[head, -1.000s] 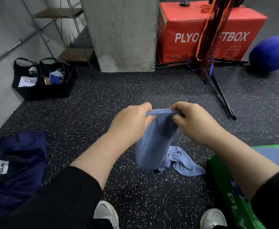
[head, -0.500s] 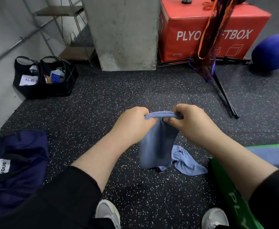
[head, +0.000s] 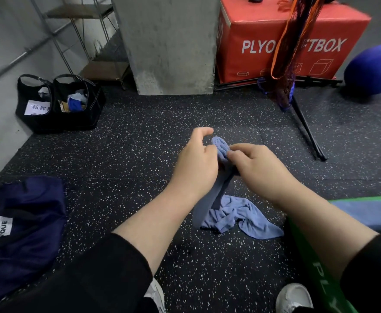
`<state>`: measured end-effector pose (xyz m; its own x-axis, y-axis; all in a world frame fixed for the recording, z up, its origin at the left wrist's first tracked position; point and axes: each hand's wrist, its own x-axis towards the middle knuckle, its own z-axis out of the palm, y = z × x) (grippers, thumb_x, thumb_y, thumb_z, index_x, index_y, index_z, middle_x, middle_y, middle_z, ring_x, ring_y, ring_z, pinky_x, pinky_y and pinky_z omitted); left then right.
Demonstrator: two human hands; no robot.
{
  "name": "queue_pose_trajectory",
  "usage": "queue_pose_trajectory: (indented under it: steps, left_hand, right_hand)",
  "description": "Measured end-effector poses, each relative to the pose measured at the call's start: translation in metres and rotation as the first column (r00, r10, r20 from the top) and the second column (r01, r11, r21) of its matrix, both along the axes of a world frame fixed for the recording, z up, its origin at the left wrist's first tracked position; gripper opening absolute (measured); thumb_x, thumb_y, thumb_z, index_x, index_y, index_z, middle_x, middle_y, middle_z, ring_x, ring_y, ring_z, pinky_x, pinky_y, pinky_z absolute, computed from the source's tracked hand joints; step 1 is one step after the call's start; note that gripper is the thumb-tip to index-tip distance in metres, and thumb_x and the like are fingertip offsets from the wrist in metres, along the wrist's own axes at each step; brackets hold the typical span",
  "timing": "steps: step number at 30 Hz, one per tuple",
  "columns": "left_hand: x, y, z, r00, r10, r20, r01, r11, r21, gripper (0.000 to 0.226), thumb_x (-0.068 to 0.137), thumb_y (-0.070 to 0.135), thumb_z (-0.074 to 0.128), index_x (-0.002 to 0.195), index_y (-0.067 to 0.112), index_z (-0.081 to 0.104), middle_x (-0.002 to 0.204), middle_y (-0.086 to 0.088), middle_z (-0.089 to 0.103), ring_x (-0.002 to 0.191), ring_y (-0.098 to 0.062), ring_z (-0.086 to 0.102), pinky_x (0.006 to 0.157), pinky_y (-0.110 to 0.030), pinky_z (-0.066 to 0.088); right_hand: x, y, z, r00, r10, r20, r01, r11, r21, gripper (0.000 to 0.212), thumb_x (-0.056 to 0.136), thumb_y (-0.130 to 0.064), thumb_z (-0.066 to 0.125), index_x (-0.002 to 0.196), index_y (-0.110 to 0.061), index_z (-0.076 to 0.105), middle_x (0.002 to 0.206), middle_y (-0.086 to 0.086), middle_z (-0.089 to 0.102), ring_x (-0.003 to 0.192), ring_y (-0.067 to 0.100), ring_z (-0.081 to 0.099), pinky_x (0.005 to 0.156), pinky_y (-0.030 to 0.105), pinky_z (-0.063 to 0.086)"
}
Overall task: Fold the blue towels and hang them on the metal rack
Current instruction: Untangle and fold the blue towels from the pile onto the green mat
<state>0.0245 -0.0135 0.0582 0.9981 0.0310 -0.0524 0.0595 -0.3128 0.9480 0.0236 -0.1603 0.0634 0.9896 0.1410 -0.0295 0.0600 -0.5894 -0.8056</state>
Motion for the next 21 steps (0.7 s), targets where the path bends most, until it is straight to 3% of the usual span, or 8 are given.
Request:
queue_pose_trajectory:
  steps: [4,6,8,10,12,14,17,21]
  left_hand:
    - [-0.004,0.004,0.005,0.998,-0.057,-0.015,0.057,0.997,-0.048,0.053,0.091,0.017,0.039,0.139,0.038,0.043,0.093,0.000,0.076,0.085,-0.020,0.074,0.089,-0.050,0.057]
    - [-0.001,0.008,0.011,0.999,0.011,0.050,-0.012,1.000,0.027,0.048,0.096,0.012,0.042,0.141,0.030,0.044,0.091,0.000,0.073,0.082,-0.018,0.070,0.088,-0.045,0.056]
    - [0.004,0.017,0.012,0.998,0.022,0.059,-0.028,0.994,0.102,0.051,0.096,0.019,0.055,0.144,0.030,0.044,0.107,0.004,0.066,0.096,-0.013,0.064,0.093,-0.038,0.052]
    - [0.004,0.023,0.008,0.988,-0.147,-0.053,0.152,0.983,0.105,0.055,0.091,0.027,0.069,0.143,0.031,0.050,0.123,0.010,0.064,0.111,-0.006,0.061,0.099,-0.032,0.049]
    - [0.002,0.024,0.000,0.948,-0.280,-0.149,0.289,0.956,0.046,0.039,0.089,0.027,0.076,0.126,0.024,0.064,0.116,0.009,0.073,0.111,-0.009,0.067,0.100,-0.040,0.053]
    - [0.000,0.022,-0.007,0.946,-0.293,-0.140,0.291,0.956,-0.034,0.026,0.091,0.021,0.076,0.115,0.017,0.069,0.107,0.004,0.077,0.105,-0.014,0.072,0.099,-0.048,0.055]
    - [-0.001,0.018,-0.010,0.947,-0.297,-0.121,0.282,0.952,-0.123,0.025,0.092,0.017,0.074,0.116,0.015,0.069,0.109,0.002,0.077,0.105,-0.014,0.073,0.099,-0.043,0.056]
    - [-0.008,0.011,-0.010,0.907,-0.377,-0.185,0.325,0.909,-0.261,0.040,0.086,0.008,0.079,0.123,0.013,0.066,0.113,0.000,0.077,0.108,-0.017,0.072,0.099,-0.040,0.056]
  right_hand:
    - [0.005,-0.008,-0.004,1.000,-0.006,-0.030,0.009,0.993,0.115,0.017,0.087,-0.034,0.070,0.099,-0.022,0.072,0.089,0.006,0.075,0.087,0.031,0.070,0.083,0.052,0.056]
    - [0.009,-0.012,-0.004,0.997,-0.059,-0.041,0.065,0.986,0.156,0.021,0.079,-0.035,0.063,0.095,-0.026,0.074,0.087,0.004,0.076,0.089,0.035,0.071,0.084,0.058,0.056]
    - [0.013,-0.014,-0.001,0.998,-0.051,-0.043,0.059,0.977,0.207,0.022,0.082,-0.031,0.058,0.097,-0.027,0.074,0.088,0.007,0.075,0.082,0.033,0.070,0.085,0.061,0.056]
    - [0.014,-0.015,0.005,0.996,-0.028,-0.081,0.055,0.936,0.347,0.020,0.091,-0.015,0.055,0.096,-0.019,0.074,0.086,0.011,0.072,0.077,0.025,0.063,0.086,0.057,0.057]
    - [0.012,-0.017,0.011,0.995,0.012,-0.097,0.032,0.899,0.438,0.021,0.092,-0.008,0.055,0.096,-0.017,0.074,0.087,0.009,0.070,0.079,0.021,0.060,0.079,0.049,0.055]
    - [0.013,-0.021,0.014,0.996,0.044,-0.080,-0.007,0.911,0.413,0.014,0.089,-0.014,0.064,0.098,-0.019,0.074,0.091,0.007,0.073,0.082,0.016,0.062,0.077,0.042,0.051]
    - [0.013,-0.024,0.019,0.998,0.053,-0.045,-0.036,0.945,0.326,0.017,0.081,-0.028,0.073,0.098,-0.023,0.075,0.090,0.004,0.074,0.082,0.015,0.061,0.078,0.042,0.049]
    - [0.008,-0.024,0.029,0.993,0.020,-0.117,0.043,0.857,0.514,0.008,0.095,-0.010,0.065,0.099,-0.012,0.071,0.088,0.009,0.068,0.083,0.020,0.060,0.075,0.040,0.047]
